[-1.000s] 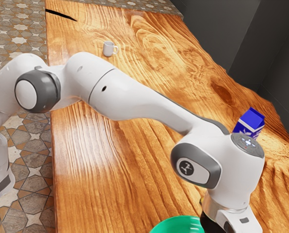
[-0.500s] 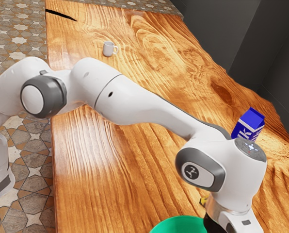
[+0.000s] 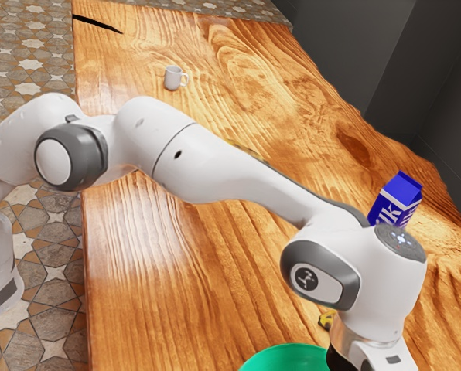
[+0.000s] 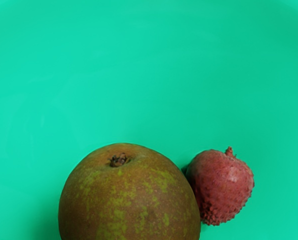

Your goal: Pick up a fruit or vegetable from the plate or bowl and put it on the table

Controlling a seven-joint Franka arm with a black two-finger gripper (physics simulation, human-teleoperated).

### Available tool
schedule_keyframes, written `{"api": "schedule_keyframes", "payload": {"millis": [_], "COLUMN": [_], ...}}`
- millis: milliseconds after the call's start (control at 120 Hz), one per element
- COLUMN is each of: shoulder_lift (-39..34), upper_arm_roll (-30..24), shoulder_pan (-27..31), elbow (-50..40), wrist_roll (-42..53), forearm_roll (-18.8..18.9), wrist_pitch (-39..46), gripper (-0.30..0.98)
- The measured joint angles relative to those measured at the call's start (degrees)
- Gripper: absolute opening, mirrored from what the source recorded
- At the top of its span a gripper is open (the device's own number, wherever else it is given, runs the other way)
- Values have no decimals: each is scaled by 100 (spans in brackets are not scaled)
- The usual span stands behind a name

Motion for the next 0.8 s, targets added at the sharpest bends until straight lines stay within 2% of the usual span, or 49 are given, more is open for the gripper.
{"api": "schedule_keyframes", "payload": {"millis": [800], "shoulder_lift": [224], "upper_arm_roll": [-9], "shoulder_pan": [-4], "elbow": [121], "wrist_roll": [91], "forearm_roll": [10], "wrist_pitch": [178], "gripper": [69]}}
